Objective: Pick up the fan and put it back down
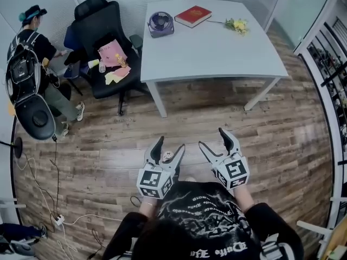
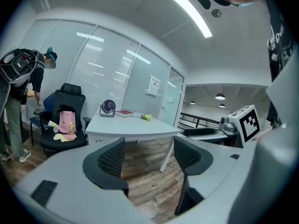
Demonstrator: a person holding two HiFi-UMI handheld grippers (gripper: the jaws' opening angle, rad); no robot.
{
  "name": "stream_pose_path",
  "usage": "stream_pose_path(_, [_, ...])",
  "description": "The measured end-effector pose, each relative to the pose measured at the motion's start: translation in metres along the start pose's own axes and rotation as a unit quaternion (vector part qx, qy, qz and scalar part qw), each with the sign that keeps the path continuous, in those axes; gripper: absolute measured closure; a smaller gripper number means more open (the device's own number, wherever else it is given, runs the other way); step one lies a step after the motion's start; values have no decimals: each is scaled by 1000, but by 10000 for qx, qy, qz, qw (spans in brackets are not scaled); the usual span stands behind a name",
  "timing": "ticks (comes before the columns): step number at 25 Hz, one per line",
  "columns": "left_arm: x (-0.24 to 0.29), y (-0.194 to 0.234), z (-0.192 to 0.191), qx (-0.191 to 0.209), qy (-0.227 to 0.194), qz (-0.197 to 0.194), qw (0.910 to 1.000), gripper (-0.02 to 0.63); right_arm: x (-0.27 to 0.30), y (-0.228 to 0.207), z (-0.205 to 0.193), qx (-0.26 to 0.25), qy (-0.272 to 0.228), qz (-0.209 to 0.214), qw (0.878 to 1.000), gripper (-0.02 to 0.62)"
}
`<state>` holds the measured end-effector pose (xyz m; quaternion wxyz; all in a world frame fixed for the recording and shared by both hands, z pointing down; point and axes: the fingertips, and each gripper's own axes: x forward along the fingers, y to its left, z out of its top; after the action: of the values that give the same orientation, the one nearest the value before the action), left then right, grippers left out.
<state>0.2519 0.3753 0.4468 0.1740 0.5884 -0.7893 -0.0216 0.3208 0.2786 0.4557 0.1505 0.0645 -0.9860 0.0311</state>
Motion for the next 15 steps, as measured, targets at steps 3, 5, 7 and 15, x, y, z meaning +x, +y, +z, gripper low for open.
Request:
stream_pose_path(3, [16,20,11,-43,28,-81,10000,255,22,-9,11,31,-32,-115,9999,247])
stream_pose_path(5, [27,32,21,-200,-19,-148,9997,255,36,-15,18,76,-83,-184,9998,247])
stream_pose_path(7, [39,44,31,-316,-81,-235,9992,256,52,-19,23,80,-79,-236,9997,247])
stream_pose_path(15, [79,101,57,-113,17,-302,9995,295,116,-26,41,11,128,-329,9994,247])
